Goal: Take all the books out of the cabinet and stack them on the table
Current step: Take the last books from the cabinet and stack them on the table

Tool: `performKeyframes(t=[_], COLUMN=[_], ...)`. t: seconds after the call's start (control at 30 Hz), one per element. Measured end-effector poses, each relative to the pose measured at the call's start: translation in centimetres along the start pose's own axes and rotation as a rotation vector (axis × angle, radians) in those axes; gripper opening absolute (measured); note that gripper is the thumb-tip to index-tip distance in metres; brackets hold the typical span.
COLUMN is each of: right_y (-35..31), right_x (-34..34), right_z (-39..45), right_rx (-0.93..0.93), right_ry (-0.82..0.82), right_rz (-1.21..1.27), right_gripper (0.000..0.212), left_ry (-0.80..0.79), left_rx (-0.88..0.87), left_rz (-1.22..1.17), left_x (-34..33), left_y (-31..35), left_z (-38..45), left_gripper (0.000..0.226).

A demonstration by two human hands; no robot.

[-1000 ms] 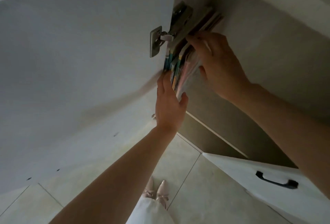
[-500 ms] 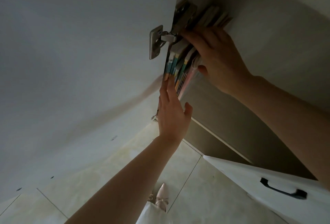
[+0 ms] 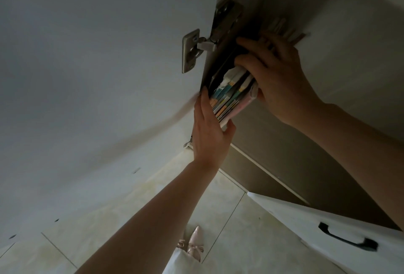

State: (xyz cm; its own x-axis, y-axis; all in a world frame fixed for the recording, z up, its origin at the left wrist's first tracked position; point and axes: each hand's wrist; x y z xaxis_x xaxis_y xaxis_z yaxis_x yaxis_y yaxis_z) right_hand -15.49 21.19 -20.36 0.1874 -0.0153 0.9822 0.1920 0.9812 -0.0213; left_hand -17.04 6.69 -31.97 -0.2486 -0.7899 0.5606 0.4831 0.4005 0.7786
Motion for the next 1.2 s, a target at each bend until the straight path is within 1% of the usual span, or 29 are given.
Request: performKeyframes(t=[0.1, 0.23, 0.37, 0.43, 0.67, 0.73, 0.87, 0.97, 1.03, 1.1, 1.13, 1.2], right_y=[0.5, 0.8, 0.7, 0.8, 1.1, 0.9, 0.1, 0.0, 0.0, -0.1, -0.1, -0.1], right_x=[-0.3, -0.4, -0.4, -0.5, -0.1, 0.4, 1.2, 1.2, 1.0, 0.9, 0.9, 0.9], right_z=[0.1, 0.3, -0.1, -0.4, -1.3, -1.8, -3.7, -4.9, -5.2, -5.1, -5.1, -5.0], right_rx=[0.029, 0.03, 0.014, 0.011, 0.017, 0.018, 0.042, 0.044, 0.035, 0.024, 0.022, 0.03], right_ry=[-0.035, -0.062, -0.041, -0.029, 0.01, 0.006, -0.062, -0.062, -0.058, -0.055, -0.055, -0.058], right_rz=[0.032, 0.062, 0.082, 0.076, -0.013, -0.032, -0.057, -0.073, -0.062, -0.039, -0.028, -0.009], right_gripper=[0.053, 0.056, 0.057, 0.058, 0.054, 0.055, 0.058, 0.065, 0.071, 0.072, 0.071, 0.071], left_ry=[-0.003, -0.002, -0.037, -0.072, -0.05, -0.059, -0.098, -0.116, -0.135, -0.159, -0.167, -0.158], left_rx=[-0.006, 0.003, 0.077, 0.087, -0.084, -0.096, -0.071, -0.084, -0.095, -0.096, -0.113, -0.209], left_rz=[-0.018, -0.029, -0.171, -0.189, -0.095, -0.092, -0.158, -0.197, -0.185, -0.162, -0.137, -0.01], left_x=[-0.6, -1.1, -1.3, -1.1, -1.0, -0.8, 0.0, 0.3, 0.2, 0.2, 0.1, 0.2], left_y=[-0.2, -0.5, -0.8, -1.2, -1.7, -1.3, -0.7, -0.8, -1.1, -1.3, -1.4, -1.9], left_z=[0.1, 0.8, 1.7, 2.4, 2.2, 1.4, -1.3, -1.9, -1.9, -1.8, -1.7, -1.3], left_gripper=[0.094, 0.082, 0.077, 0.077, 0.064, 0.064, 0.061, 0.064, 0.065, 0.067, 0.069, 0.075])
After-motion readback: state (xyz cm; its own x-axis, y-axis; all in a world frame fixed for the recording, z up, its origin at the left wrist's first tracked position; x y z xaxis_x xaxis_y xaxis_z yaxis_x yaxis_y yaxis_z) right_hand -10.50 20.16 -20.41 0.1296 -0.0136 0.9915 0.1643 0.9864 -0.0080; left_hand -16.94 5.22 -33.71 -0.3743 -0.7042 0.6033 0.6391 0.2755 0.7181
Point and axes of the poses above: each hand's wrist, its own z-axis towards the middle knuckle, its own x-axis out of the back of the hand, y = z × x, and after that the axes turned 11 degrees about -x, right-handed
